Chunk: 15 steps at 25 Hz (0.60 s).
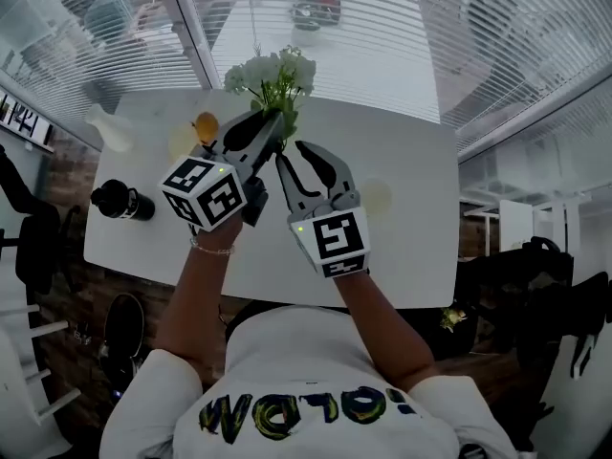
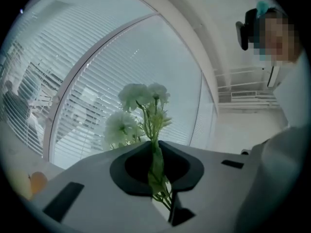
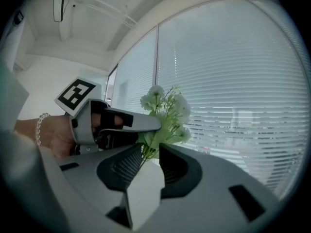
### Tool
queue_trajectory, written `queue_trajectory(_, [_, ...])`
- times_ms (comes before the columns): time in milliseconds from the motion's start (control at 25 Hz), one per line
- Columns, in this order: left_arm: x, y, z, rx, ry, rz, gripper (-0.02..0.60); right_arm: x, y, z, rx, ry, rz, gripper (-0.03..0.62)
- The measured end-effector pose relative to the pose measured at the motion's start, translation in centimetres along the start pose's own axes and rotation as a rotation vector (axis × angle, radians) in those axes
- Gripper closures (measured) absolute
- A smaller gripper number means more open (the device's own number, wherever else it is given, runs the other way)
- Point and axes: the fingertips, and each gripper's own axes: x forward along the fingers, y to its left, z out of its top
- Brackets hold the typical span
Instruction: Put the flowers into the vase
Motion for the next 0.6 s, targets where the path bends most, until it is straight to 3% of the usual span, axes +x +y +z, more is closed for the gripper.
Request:
queue_trajectory(240, [0.6,-2.0,1.4,0.051,-0.029,-0.044,0.535,-2.2,-0.7,1.7,-0.004,-0.021,-0.017,0.471])
queue_trajectory(600, [2.3,-8.8,3.3,0.098,-0.072,-0.214,0.541,-7.3,-6.3,4.9,0.03,-0.069,-0.097,0.468])
